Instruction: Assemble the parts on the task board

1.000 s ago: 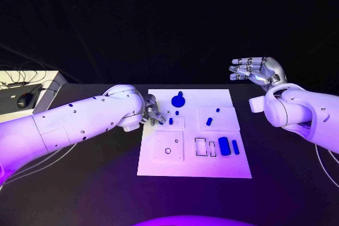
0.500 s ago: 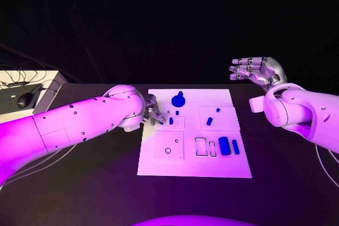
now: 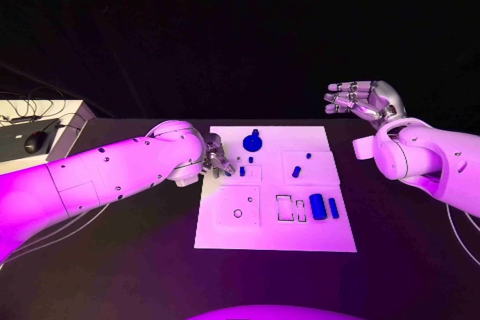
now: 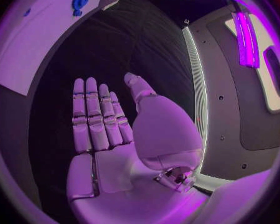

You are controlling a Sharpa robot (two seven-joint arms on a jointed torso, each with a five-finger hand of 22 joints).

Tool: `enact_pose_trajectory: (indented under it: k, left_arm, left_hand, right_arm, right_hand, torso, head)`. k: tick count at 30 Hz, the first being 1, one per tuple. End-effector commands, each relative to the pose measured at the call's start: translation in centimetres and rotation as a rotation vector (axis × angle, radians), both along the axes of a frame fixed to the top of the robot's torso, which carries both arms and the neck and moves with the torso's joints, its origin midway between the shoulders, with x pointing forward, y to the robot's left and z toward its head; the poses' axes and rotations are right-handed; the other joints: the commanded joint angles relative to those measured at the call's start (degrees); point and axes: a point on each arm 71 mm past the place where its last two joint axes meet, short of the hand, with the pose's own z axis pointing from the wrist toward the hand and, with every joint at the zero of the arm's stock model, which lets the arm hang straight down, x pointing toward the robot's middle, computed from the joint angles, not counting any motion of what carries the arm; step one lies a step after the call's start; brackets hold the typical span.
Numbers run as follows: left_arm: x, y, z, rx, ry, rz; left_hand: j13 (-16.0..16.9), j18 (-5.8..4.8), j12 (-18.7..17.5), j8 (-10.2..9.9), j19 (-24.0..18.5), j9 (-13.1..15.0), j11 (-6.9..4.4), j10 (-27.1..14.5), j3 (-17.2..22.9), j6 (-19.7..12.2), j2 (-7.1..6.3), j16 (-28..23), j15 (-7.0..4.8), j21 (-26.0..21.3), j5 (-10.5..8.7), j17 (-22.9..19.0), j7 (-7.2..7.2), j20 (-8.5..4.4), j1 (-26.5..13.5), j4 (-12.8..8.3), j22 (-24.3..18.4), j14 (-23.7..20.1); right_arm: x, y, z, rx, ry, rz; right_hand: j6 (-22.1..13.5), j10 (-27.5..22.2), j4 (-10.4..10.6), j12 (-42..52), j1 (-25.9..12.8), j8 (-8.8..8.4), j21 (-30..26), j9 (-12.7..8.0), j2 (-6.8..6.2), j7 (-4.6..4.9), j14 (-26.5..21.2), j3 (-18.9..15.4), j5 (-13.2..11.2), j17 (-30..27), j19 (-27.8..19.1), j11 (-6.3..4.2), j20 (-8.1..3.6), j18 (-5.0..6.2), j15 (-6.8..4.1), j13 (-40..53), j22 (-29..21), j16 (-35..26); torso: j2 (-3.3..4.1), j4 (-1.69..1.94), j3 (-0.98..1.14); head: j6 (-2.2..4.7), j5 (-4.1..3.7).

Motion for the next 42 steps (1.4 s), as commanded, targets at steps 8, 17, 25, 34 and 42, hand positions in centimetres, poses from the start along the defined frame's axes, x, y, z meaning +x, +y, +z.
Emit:
enact_pose_trajectory:
  k: [8,17,25,34,42]
  left_arm:
    - [-0.21,-0.51,-0.39,-0.034,0.025,-0.009]
    - [-0.17,-0.47,-0.39,-0.039,0.024,-0.003]
    - [-0.12,-0.25,-0.48,-0.031,0.033,0.000]
    - [-0.15,-0.19,-0.51,-0.027,0.038,-0.001]
    - [-0.31,-0.31,-0.50,-0.034,0.046,-0.007]
  left_hand:
    - [-0.16,-0.94,0.34,0.42,0.45,-0.30,-1.18,1.30,-0.84,3.37,0.27,0.43,-0.41,0.25,-0.23,0.01,-3.20,-0.05,-0.99,0.72,0.06,0.15]
    - [-0.19,-1.00,0.79,0.78,0.56,-0.57,-1.25,1.19,-2.77,3.49,0.07,0.76,-0.48,0.59,-0.48,0.08,-3.35,-0.12,-1.29,2.05,0.13,0.16]
    - [-0.21,-1.01,0.96,0.96,0.62,-0.58,-1.27,1.17,-3.21,3.52,-0.19,0.96,-0.49,0.79,-0.52,0.22,-3.38,-0.13,-1.32,2.29,0.20,0.20]
    - [-0.27,-1.05,1.36,1.33,0.74,-0.53,-1.36,1.16,-4.29,3.56,-0.37,1.35,-0.54,1.23,-0.53,0.44,-3.53,-0.17,-1.40,2.96,0.38,0.20]
    - [-0.48,-1.07,1.93,1.77,0.81,-0.65,-1.38,1.08,-7.30,3.71,-0.55,1.82,-0.55,1.74,-0.60,0.65,-3.63,-0.19,-1.16,4.34,0.56,0.19]
  right_arm:
    - [0.02,0.13,0.03,0.004,0.000,0.014]
    - [0.03,0.10,0.00,0.004,0.006,0.015]
    - [0.01,0.03,0.00,0.004,0.006,0.013]
    - [0.00,0.01,0.01,0.004,0.005,0.012]
    - [0.00,0.00,0.01,0.004,0.005,0.012]
  right_hand:
    - [-0.18,-0.34,-0.04,-0.05,-0.24,-0.17,0.40,0.04,0.42,0.41,-0.40,-0.28,0.10,-0.07,-0.41,0.03,0.09,-0.62,-0.04,-0.09,-0.06,-0.22]
    - [-0.37,-0.69,-0.20,-0.03,-0.11,-0.16,0.51,0.04,0.45,0.53,-0.76,-0.32,0.32,-0.09,-0.66,0.16,0.20,-0.63,0.09,-0.09,-0.40,-0.24]
    - [-0.44,-0.74,-0.25,-0.01,-0.09,-0.16,0.53,0.04,0.45,0.59,-0.84,-0.30,0.37,-0.09,-0.70,0.18,0.22,-0.63,0.12,-0.09,-0.46,-0.23]
    - [-0.46,-0.85,-0.32,0.05,-0.13,-0.14,0.64,0.05,0.46,0.59,-0.93,-0.31,0.37,-0.07,-0.77,0.20,0.26,-0.61,0.13,-0.09,-0.60,-0.17]
    - [-0.46,-0.85,-0.32,0.05,-0.13,-0.14,0.64,0.05,0.46,0.59,-0.93,-0.31,0.37,-0.07,-0.77,0.20,0.26,-0.61,0.13,-0.09,-0.60,-0.17]
  torso:
    - [0.03,-0.01,0.00]
    - [0.06,0.02,0.00]
    - [0.04,0.00,0.01]
    - [0.07,0.01,-0.04]
    - [0.05,0.06,-0.06]
  head:
    - [0.12,-0.03]
    - [0.07,-0.12]
    - [0.02,-0.10]
    - [-0.07,-0.13]
    - [-0.13,-0.22]
